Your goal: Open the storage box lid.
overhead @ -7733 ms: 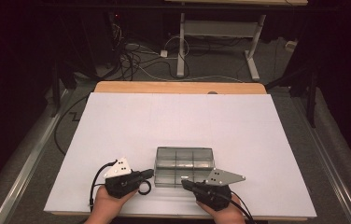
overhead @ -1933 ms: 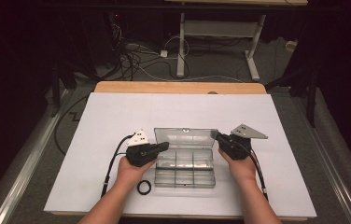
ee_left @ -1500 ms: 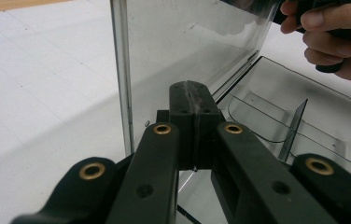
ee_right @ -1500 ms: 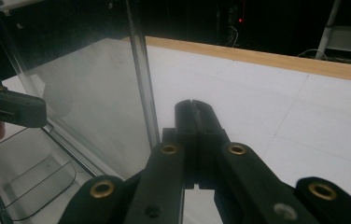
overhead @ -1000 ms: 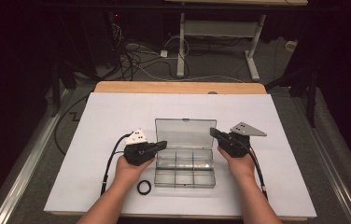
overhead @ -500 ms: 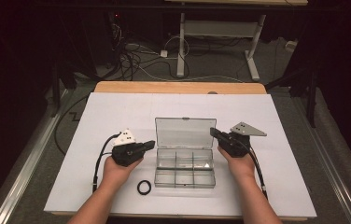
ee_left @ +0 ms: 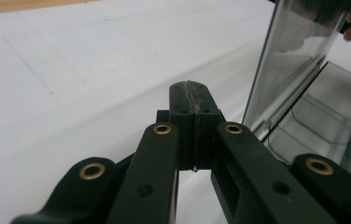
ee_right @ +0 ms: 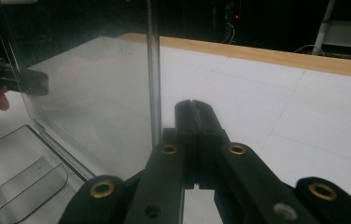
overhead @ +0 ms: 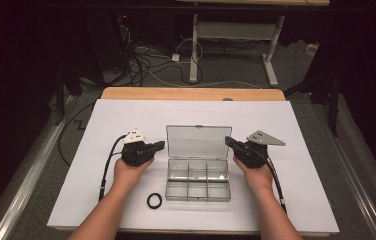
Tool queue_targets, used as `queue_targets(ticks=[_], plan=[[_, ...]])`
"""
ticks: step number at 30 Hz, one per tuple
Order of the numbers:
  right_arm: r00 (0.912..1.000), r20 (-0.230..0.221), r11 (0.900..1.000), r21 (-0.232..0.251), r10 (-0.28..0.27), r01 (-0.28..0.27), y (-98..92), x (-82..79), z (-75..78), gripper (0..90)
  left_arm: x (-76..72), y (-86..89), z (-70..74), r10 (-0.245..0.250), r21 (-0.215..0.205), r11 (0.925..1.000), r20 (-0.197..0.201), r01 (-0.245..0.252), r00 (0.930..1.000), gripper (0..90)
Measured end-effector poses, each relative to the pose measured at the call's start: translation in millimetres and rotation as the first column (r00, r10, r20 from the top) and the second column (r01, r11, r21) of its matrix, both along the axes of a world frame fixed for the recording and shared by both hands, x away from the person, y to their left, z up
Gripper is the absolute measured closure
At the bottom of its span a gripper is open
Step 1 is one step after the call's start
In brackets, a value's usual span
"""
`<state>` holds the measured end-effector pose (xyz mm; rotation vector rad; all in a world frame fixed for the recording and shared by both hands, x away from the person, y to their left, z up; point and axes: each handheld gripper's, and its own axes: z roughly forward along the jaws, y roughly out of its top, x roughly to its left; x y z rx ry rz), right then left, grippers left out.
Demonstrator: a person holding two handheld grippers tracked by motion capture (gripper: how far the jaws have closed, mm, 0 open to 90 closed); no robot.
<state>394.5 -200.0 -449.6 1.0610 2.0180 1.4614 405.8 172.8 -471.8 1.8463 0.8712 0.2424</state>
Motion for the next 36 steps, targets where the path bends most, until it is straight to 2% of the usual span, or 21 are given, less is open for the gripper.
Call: queue_targets(ticks=[6,18,36], plan=[[1.0,-0.003,1.0,0.0,-0.003,0.003,0.3,0.8,0.1,90.0,8.7,-9.0,3.8,-0.009,-0.019,0.9998,-0.004,0.009,0.9999,87.9],[0.9997,-0.016,1.0,-0.006,-0.017,0.017,1.3,4.4,-0.3,90.0,9.2,-17.6,8.3,-0.032,-0.031,0.999,0.0,0.032,0.9995,87.9],[0.996,-0.078,0.998,-0.047,-0.042,0.039,3.2,18.2,-11.3,90.0,21.3,-20.1,-5.8,-0.008,-0.003,1.0,-0.049,0.008,0.9988,87.9]])
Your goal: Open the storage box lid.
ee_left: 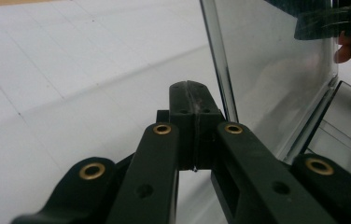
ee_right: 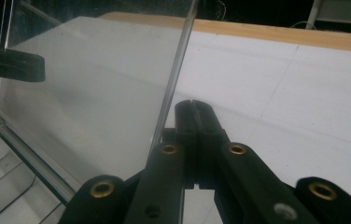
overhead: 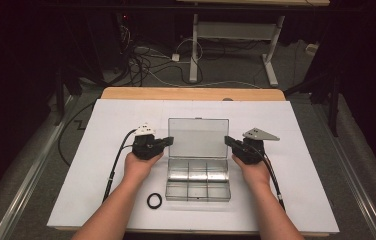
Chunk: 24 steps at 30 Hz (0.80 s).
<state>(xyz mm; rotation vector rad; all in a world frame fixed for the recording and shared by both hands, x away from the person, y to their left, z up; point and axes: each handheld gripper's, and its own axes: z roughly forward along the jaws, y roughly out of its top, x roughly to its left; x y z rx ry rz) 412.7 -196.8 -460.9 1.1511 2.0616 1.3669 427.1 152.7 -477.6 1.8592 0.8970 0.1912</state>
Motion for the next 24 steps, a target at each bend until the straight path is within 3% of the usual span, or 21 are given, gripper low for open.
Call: queue_targets(ticks=[16,24], plan=[[0.9933,-0.115,0.999,-0.052,-0.009,0.003,1.4,11.3,-15.4,90.0,5.0,-4.5,-11.4,0.025,0.084,0.9963,-0.074,-0.019,0.9969,87.9],[0.9894,-0.144,0.996,-0.092,-0.017,0.004,2.7,11.2,-18.5,90.0,3.3,-7.2,-12.4,0.037,0.153,0.9881,-0.107,-0.02,0.9936,87.9]])
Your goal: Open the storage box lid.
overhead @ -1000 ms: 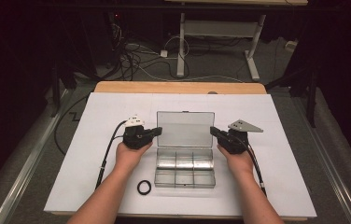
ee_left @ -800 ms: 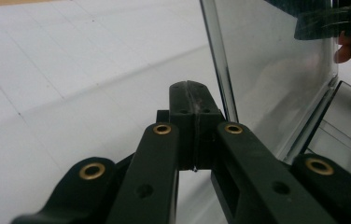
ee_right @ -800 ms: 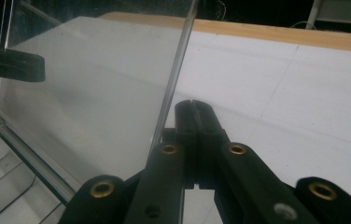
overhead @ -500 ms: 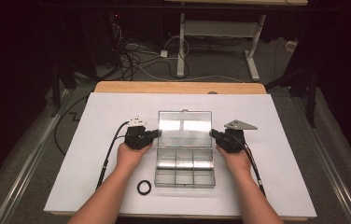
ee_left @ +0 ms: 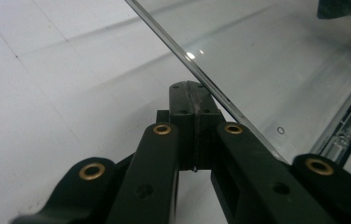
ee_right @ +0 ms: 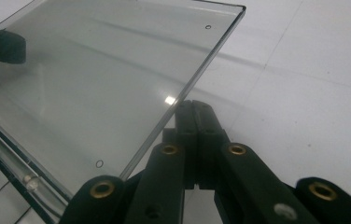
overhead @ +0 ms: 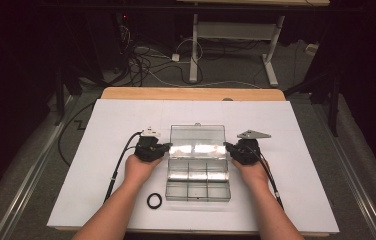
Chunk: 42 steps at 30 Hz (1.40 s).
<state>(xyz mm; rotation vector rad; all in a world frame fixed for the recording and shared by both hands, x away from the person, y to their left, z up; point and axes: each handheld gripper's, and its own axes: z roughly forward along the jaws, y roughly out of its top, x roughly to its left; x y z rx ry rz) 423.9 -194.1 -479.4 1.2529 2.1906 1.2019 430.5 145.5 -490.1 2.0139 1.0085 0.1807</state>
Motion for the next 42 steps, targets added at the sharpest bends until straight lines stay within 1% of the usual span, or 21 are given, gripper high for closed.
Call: queue_targets(ticks=[7,14,16,19,21,23,28,34,36,39,42], plan=[[0.9997,-0.024,1.0,-0.028,-0.002,0.001,0.6,-0.8,-1.3,90.0,0.9,-1.2,-1.0,0.011,0.021,0.9997,-0.027,-0.01,0.9996,87.9],[0.9991,-0.04,0.998,-0.06,-0.012,0.009,-0.2,-4.6,-2.0,90.0,-0.2,0.2,-1.5,0.004,0.053,0.9986,-0.043,-0.002,0.9991,87.9],[0.9993,-0.036,0.998,-0.056,-0.014,0.012,-1.9,-6.8,-1.9,90.0,-0.7,2.1,-1.4,0.0,0.064,0.9979,-0.044,0.003,0.999,87.9],[0.9997,-0.021,0.999,-0.044,-0.012,0.011,-5.4,-12.2,-0.4,90.0,-4.5,6.3,-0.4,-0.001,0.07,0.9975,-0.034,0.003,0.9994,87.9],[0.9999,-0.011,0.999,-0.04,-0.006,0.006,-8.6,-18.2,1.1,90.0,-10.0,12.1,0.5,0.001,0.051,0.9987,-0.018,0.0,0.9998,87.9],[1.0,0.008,1.0,-0.026,-0.001,0.002,-12.8,-25.7,3.1,90.0,-16.9,18.6,1.7,0.006,0.024,0.9997,-0.001,-0.006,1.0,87.9],[0.9987,0.049,1.0,-0.005,0.014,-0.014,-20.4,-46.3,9.3,90.0,-37.5,31.1,3.6,0.005,-0.004,1.0,0.041,-0.005,0.9991,87.9],[0.9967,0.078,1.0,0.003,0.02,-0.02,-29.8,-67.4,13.0,90.0,-61.5,42.8,4.4,-0.009,-0.017,0.9998,0.082,0.011,0.9966,87.9],[0.9961,0.086,1.0,0.001,0.021,-0.022,-34.4,-73.9,13.1,90.0,-70.8,46.8,3.9,-0.022,-0.028,0.9993,0.108,0.026,0.9939,87.8],[0.9962,0.085,1.0,0.0,0.022,-0.022,-41.0,-84.3,12.0,90.0,-84.0,51.8,4.6,-0.031,-0.021,0.9992,0.127,0.034,0.9914,87.9],[0.9951,0.095,1.0,-0.003,0.029,-0.029,-46.5,-95.4,12.2,90.0,-96.8,57.7,4.1,-0.033,-0.01,0.9993,0.138,0.035,0.9899,87.8]])
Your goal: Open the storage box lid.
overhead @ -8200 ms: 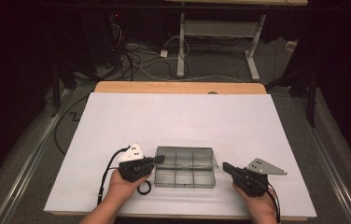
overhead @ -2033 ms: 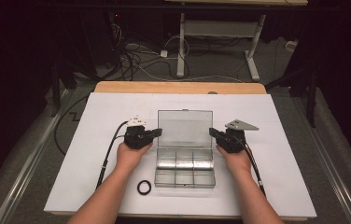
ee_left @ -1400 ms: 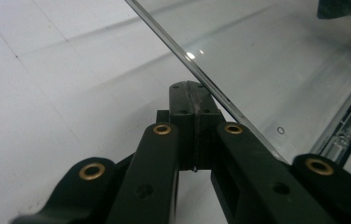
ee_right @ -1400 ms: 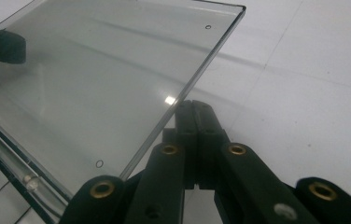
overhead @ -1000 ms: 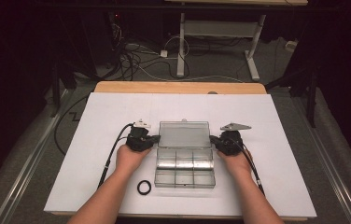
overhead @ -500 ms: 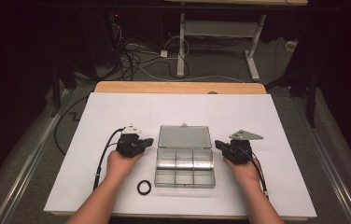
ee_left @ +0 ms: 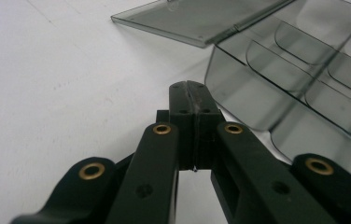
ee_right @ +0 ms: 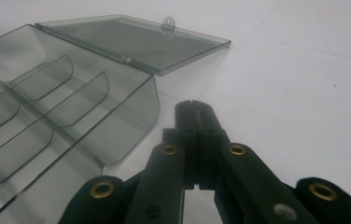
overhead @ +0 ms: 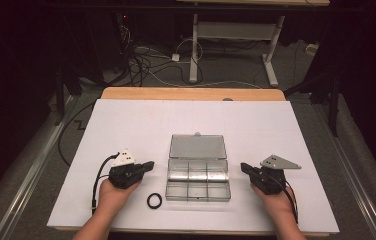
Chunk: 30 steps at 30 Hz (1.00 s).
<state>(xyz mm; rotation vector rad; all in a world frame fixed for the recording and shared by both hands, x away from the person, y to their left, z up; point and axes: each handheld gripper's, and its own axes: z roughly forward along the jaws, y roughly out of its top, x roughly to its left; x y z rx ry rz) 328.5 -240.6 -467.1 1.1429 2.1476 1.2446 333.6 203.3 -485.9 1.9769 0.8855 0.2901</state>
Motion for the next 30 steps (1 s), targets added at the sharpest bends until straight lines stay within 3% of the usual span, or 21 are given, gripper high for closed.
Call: queue_targets(ticks=[3,6,10,13,18,21,28,30], plan=[[1.0,0.009,1.0,-0.003,0.0,0.0,-3.4,-11.1,-0.2,90.0,-10.6,7.0,-2.2,0.009,0.009,0.9999,0.004,-0.009,0.9999,87.7],[0.9997,0.025,1.0,-0.006,-0.005,0.005,-4.4,-19.9,-1.8,90.0,-18.9,12.5,-4.2,0.018,-0.01,0.9998,0.01,-0.018,0.9998,87.6],[0.9996,0.029,1.0,-0.013,-0.002,0.003,-2.3,-24.5,-6.6,90.0,-17.7,13.8,-4.1,0.031,0.017,0.9994,0.031,-0.031,0.9991,87.1],[0.9998,0.021,1.0,-0.03,0.002,-0.002,-0.1,-23.2,-6.9,81.0,-14.9,13.7,-6.6,0.032,0.056,0.9979,0.029,-0.033,0.9991,76.5],[0.9997,0.024,0.999,-0.052,0.006,-0.005,0.5,-22.3,-6.5,67.0,-14.8,13.5,-7.2,0.018,0.061,0.9979,0.026,-0.02,0.9995,58.7],[0.9999,0.016,0.999,-0.05,-0.003,0.004,-1.2,-21.8,-6.7,53.9,-15.0,11.4,-7.5,0.017,0.082,0.9964,0.028,-0.019,0.9995,45.6],[1.0,0.007,1.0,-0.02,-0.006,0.006,-5.1,-19.2,-5.7,25.1,-11.1,15.4,-7.6,0.029,0.049,0.9984,-0.019,-0.028,0.9994,18.9],[0.9999,0.015,1.0,-0.021,-0.006,0.006,-5.1,-18.3,-5.6,16.8,-10.8,15.8,-7.4,0.031,0.057,0.998,-0.029,-0.029,0.9991,13.7]])
